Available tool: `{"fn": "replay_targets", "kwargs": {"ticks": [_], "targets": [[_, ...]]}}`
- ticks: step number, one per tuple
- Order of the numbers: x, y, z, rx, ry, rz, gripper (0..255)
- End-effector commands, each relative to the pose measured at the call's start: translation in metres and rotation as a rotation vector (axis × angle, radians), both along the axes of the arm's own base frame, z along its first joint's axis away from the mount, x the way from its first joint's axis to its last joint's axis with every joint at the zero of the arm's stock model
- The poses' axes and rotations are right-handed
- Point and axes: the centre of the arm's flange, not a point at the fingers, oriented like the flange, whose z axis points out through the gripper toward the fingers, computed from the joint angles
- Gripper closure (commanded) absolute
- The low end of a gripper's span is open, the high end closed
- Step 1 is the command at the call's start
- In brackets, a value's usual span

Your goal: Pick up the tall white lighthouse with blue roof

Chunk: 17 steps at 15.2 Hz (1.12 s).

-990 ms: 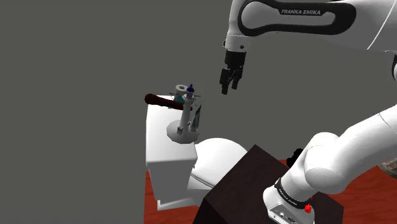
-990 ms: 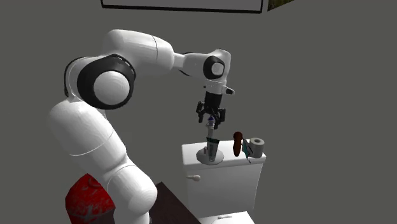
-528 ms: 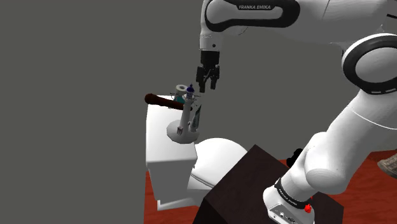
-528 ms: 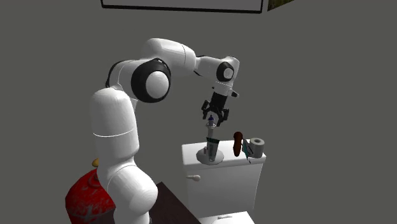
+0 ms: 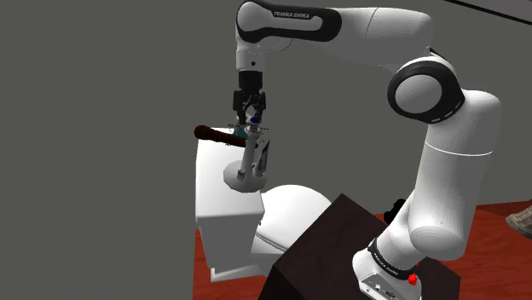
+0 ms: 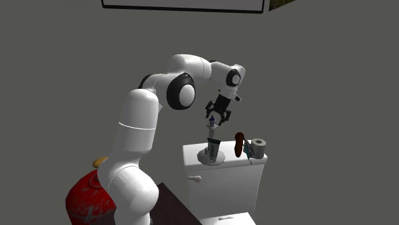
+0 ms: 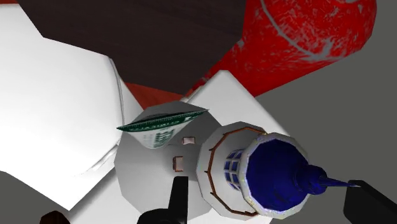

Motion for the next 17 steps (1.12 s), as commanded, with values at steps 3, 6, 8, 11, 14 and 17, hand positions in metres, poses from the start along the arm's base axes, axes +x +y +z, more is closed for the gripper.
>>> {"fn": "replay_targets", "kwargs": {"ticks": [3, 6, 8, 11, 14, 17], "targets": [[0.003, 0.001, -0.020, 0.004, 0.004, 0.002, 0], [0.003, 0.001, -0.039, 0.004, 0.004, 0.002, 0], [0.003, 0.001, -0.039, 0.004, 0.004, 0.002, 0], [0.003, 0.000, -0.039, 0.004, 0.004, 0.002, 255], [0.003, 0.000, -0.039, 0.004, 0.004, 0.002, 255], [0.003, 0.000, -0.039, 0.004, 0.004, 0.002, 255]]}}
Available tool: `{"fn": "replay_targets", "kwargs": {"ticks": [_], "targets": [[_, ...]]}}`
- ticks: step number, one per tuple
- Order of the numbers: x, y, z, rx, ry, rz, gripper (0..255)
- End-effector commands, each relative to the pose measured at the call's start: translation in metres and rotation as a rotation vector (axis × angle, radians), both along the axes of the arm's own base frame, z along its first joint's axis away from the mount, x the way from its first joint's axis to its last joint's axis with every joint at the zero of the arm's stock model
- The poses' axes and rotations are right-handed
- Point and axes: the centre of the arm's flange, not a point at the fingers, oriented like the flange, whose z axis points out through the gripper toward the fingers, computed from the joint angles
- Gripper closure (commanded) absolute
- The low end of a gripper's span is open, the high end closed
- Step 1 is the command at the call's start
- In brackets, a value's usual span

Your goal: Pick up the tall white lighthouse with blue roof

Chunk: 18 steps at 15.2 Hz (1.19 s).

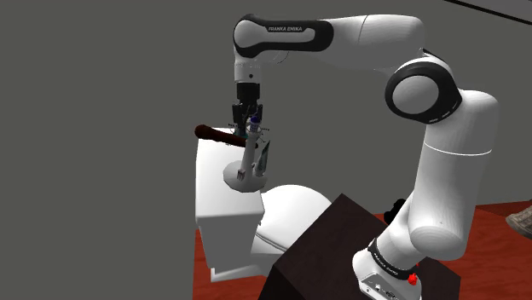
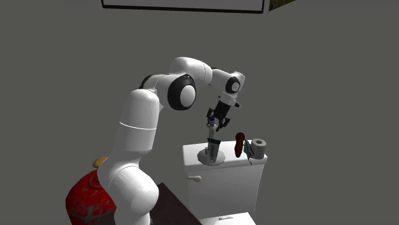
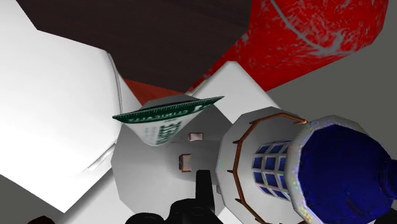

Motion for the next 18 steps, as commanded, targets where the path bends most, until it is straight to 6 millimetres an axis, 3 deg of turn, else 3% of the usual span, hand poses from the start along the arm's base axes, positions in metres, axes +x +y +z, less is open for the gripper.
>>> {"fn": "replay_targets", "kwargs": {"ticks": [1, 16, 18], "targets": [[0.000, 0.001, -0.001, -0.001, 0.002, 0.000, 255], [0.000, 0.001, 0.078, -0.001, 0.002, 0.000, 255], [0.000, 0.001, 0.079, -0.001, 0.002, 0.000, 255]]}}
